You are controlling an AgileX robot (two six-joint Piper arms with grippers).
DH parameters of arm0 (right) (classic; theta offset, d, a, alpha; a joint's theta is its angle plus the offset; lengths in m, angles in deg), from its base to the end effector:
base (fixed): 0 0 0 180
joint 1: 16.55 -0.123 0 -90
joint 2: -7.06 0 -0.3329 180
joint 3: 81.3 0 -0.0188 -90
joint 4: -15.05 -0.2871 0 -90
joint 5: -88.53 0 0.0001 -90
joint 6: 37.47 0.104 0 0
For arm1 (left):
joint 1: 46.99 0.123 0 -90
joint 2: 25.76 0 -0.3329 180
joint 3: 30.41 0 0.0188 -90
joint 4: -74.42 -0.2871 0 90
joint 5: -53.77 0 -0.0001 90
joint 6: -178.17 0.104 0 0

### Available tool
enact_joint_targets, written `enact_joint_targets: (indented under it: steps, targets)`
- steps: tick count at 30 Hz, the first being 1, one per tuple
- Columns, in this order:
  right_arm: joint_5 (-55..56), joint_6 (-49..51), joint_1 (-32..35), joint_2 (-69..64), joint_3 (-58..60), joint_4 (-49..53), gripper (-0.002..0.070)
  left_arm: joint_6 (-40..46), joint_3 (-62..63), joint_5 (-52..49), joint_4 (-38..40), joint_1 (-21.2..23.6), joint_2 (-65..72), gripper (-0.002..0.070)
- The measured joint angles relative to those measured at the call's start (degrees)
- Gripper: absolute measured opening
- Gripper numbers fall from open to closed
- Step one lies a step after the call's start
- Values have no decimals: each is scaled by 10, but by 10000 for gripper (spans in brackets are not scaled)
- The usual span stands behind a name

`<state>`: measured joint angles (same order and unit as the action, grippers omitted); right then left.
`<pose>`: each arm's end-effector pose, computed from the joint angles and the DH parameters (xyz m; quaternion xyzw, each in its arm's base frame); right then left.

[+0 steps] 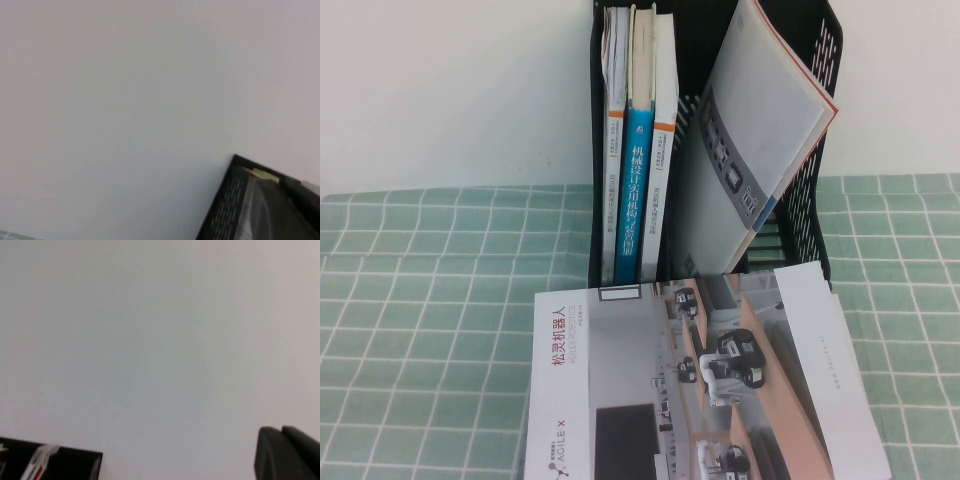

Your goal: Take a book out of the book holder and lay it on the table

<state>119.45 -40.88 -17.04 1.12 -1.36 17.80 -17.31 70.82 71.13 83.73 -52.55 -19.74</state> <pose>0.0391 0.0029 0.2564 -0.0361 0.4603 -0.0352 0.8863 0.0495 0.0002 0.2421 -0.1107 0.5457 -0.2015 0.8058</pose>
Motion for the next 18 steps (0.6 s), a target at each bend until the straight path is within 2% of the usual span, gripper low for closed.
enact_joint_targets:
  steps: [2,8,12,15,18]
  targets:
    - [-39,-3,0,0,-14,-9,-2,0,33,-65,0,0,0,-2]
    - [-299,-5,0,-2,-137,-31,-2,0,174,-220,-22,0,15,-2]
    - [-380,-9,0,-37,-194,-31,-2,8,202,-199,-34,0,30,-2]
    - [-383,-35,0,-65,-205,-31,-2,14,199,-153,-41,0,50,-2]
    - [-369,-51,0,-96,-205,-31,-2,15,218,-161,-43,0,92,-2]
